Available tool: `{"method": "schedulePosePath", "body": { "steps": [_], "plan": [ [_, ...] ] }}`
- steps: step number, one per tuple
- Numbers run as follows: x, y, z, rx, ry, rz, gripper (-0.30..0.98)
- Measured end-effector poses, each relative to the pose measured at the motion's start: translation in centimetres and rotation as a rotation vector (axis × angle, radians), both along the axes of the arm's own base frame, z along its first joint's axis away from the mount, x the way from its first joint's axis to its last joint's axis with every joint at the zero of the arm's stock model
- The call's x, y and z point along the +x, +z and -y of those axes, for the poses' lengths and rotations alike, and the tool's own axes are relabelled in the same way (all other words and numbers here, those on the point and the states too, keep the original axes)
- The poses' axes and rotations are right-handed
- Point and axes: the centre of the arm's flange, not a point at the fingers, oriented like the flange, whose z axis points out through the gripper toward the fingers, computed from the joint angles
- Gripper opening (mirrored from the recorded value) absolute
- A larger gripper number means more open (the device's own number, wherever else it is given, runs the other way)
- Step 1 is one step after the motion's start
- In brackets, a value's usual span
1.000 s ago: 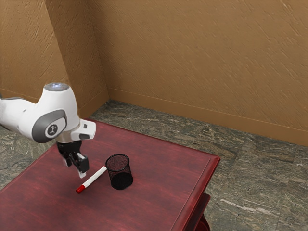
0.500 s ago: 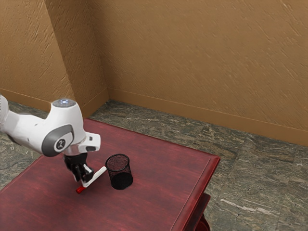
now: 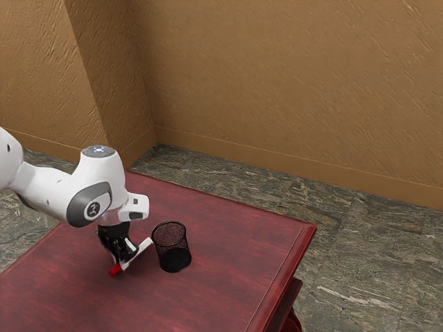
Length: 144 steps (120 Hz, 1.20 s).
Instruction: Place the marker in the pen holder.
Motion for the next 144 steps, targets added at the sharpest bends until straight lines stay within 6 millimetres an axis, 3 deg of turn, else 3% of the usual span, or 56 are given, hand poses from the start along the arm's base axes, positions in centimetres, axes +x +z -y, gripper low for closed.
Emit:
{"method": "schedulePosePath", "body": {
  "steps": [8, 26, 47, 66, 96, 111, 132, 144],
  "plan": [
    [1.0, 1.7, 0.0, 0.006, 0.003, 0.029, -0.05],
    [3.7, 9.4, 0.4, 0.026, 0.013, 0.08, -0.08],
    [3.2, 17.6, 0.6, 0.041, 0.039, 0.081, -0.1],
    [2.8, 22.5, 4.1, 0.044, 0.008, 0.022, -0.1],
    [1.5, 25.3, 8.2, 0.082, 0.006, -0.156, -0.1],
    [2.0, 23.7, 11.4, 0.111, -0.023, -0.256, -0.1],
    [2.1, 21.6, 12.2, 0.135, -0.002, -0.346, -0.1],
    [3.1, 21.2, 13.2, 0.139, -0.003, -0.359, -0.1]
  ]
}}
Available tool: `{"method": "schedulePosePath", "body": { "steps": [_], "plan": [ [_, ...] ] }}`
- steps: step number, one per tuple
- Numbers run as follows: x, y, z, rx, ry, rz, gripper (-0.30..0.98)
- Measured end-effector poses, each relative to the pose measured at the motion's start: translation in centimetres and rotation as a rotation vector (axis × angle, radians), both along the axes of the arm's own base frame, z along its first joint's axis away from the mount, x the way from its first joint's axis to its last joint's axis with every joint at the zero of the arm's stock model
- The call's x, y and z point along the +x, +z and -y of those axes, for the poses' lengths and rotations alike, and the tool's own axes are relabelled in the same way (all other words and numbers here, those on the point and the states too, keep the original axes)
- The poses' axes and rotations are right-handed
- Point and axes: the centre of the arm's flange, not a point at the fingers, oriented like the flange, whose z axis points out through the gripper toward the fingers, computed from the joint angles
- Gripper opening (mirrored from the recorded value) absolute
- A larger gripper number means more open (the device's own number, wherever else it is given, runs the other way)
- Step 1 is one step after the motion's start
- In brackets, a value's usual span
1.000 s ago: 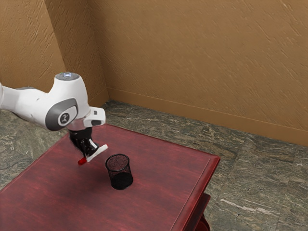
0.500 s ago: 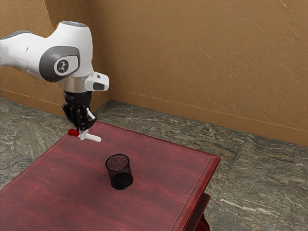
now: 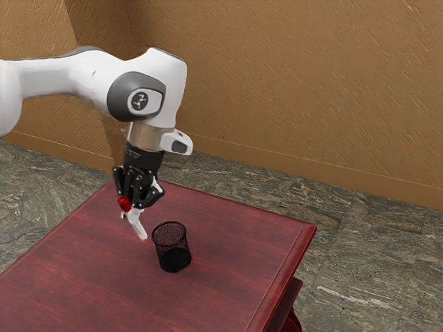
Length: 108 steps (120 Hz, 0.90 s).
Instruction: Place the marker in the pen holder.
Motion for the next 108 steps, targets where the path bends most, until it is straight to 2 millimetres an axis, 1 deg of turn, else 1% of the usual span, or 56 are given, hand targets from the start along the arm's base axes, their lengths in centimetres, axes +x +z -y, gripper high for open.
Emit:
{"method": "schedulePosePath", "body": {
  "steps": [12, 26, 46, 59, 80, 92, 108],
  "plan": [
    [0.5, -0.2, 1.0, 0.006, -0.003, -0.005, -0.1],
    [2.0, 0.0, 2.0, 0.005, -0.004, 0.004, -0.1],
    [3.8, -2.1, 1.4, 0.022, 0.019, -0.025, -0.1],
    [4.9, -3.2, 1.6, 0.026, 0.025, -0.035, -0.1],
    [7.1, -4.8, 1.2, 0.027, 0.047, -0.043, -0.1],
    [8.1, -5.4, 1.3, 0.024, 0.052, -0.042, -0.1],
    [9.2, -7.7, 1.2, 0.025, 0.063, -0.07, -0.1]
  ]
}}
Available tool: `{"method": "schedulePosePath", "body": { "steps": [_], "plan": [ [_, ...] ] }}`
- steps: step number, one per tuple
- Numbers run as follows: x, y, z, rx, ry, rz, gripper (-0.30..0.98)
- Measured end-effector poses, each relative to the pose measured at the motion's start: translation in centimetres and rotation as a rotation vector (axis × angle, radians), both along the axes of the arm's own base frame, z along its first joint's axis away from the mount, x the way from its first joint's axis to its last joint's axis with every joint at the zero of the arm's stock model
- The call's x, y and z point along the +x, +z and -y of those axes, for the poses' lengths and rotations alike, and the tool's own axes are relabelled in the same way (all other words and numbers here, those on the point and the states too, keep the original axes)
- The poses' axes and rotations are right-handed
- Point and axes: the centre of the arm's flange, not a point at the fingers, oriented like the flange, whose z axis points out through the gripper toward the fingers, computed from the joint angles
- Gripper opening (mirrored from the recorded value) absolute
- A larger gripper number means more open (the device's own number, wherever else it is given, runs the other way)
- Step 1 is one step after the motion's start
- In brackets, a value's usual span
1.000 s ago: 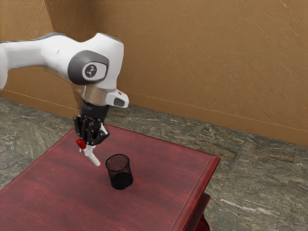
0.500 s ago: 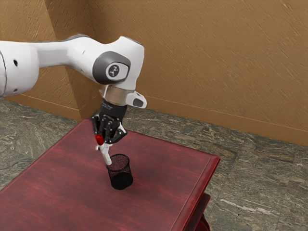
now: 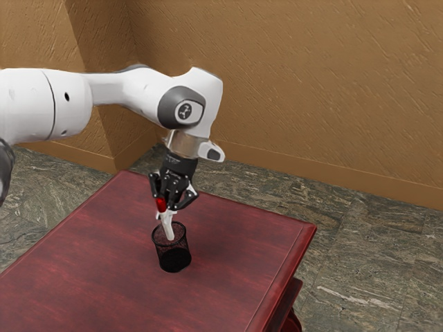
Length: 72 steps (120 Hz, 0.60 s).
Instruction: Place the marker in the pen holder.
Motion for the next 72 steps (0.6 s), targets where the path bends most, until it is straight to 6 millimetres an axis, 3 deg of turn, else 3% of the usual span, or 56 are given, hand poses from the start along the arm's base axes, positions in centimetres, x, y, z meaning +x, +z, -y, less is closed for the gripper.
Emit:
{"method": "schedulePosePath", "body": {
  "steps": [15, 26, 36, 44, 61, 72],
  "plan": [
    [0.3, -3.0, 0.0, 0.004, 0.006, -0.047, -0.07],
    [0.4, -4.3, 0.0, 0.0, 0.015, -0.068, 0.13],
    [0.4, -3.5, 0.1, -0.005, 0.021, -0.056, 0.31],
    [0.0, 1.2, -0.3, -0.011, 0.028, 0.022, 0.41],
    [-4.0, 17.7, -2.6, -0.054, 0.012, 0.295, 0.54],
    [-5.5, 23.5, -4.0, -0.08, -0.038, 0.396, 0.59]
  ]
}}
